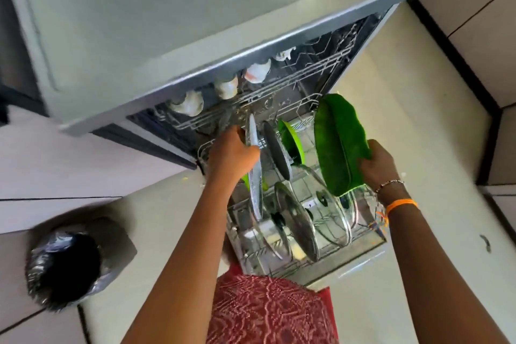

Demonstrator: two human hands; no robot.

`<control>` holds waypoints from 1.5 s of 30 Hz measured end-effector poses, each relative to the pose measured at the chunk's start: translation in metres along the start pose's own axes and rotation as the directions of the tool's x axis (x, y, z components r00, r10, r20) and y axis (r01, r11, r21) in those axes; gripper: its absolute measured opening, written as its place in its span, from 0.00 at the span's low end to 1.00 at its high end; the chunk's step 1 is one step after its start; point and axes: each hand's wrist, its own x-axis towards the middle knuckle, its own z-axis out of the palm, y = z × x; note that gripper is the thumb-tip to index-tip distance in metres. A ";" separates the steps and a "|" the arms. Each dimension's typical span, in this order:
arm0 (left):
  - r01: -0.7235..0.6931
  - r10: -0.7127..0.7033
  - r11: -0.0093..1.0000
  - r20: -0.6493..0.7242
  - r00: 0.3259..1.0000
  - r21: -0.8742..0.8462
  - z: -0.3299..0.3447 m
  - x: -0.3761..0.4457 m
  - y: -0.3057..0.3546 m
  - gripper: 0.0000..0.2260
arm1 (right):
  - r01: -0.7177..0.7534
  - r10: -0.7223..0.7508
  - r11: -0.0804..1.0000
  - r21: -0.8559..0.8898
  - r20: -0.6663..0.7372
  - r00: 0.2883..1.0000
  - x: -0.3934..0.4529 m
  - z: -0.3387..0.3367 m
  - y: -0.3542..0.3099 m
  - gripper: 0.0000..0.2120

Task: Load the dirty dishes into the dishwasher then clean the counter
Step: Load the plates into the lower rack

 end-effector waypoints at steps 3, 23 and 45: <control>0.006 -0.002 1.000 -0.138 0.990 0.030 0.037 0.036 0.010 0.15 | 0.059 -0.059 0.996 -0.070 0.007 0.998 0.064 0.019 0.028 0.18; -0.107 0.041 0.984 -0.410 0.911 -0.140 0.155 0.114 -0.052 0.14 | 0.242 -0.233 0.953 -0.179 0.071 0.970 0.202 0.182 0.124 0.18; -0.180 0.220 0.975 -0.521 0.825 0.126 0.122 0.089 -0.048 0.14 | 0.577 -0.541 0.810 -0.102 0.250 0.803 0.191 0.138 0.099 0.36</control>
